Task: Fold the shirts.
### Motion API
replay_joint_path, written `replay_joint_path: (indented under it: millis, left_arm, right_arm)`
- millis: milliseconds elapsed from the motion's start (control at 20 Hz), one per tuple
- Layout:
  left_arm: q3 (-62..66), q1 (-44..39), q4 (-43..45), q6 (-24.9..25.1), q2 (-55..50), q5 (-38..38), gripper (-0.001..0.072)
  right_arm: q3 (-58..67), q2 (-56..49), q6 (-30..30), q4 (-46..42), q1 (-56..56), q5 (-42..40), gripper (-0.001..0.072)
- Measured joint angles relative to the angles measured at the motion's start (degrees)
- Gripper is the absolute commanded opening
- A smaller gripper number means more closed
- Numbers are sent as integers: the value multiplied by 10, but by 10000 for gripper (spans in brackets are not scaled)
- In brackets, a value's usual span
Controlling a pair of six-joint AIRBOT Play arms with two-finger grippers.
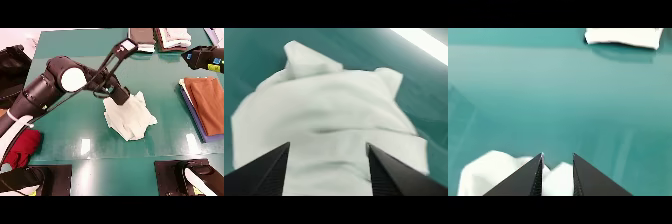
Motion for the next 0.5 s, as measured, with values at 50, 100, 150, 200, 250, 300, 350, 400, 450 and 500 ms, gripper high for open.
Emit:
replay_joint_path:
  millis: [50,100,150,200,250,300,350,400,450,500]
  left_arm:
    - [0,21,0,-3,-4,0,566]
    - [0,48,-2,-7,-7,-2,566]
    - [-3,77,-6,-10,-11,-9,566]
    - [-7,104,-15,-13,-15,-15,566]
    - [-14,132,-28,-15,-19,-19,565]
    - [-24,156,-42,-16,-24,-21,566]
    - [-35,177,-63,-17,-31,-24,565]
    - [-45,192,-82,-17,-40,-23,565]
    - [-54,204,-101,-17,-53,-21,566]
    - [-61,211,-117,-14,-69,-19,565]
  right_arm:
    - [0,-4,0,0,-5,17,230]
    - [0,-8,0,0,-11,32,230]
    - [0,-12,0,0,-17,48,230]
    - [0,-17,0,0,-21,64,230]
    - [0,-22,0,1,-22,72,230]
    - [0,-27,0,0,-23,80,229]
    - [0,-33,0,0,-22,86,229]
    - [0,-40,0,0,-18,91,229]
    - [0,-48,0,1,-12,94,229]
    - [0,-57,0,1,-3,97,230]
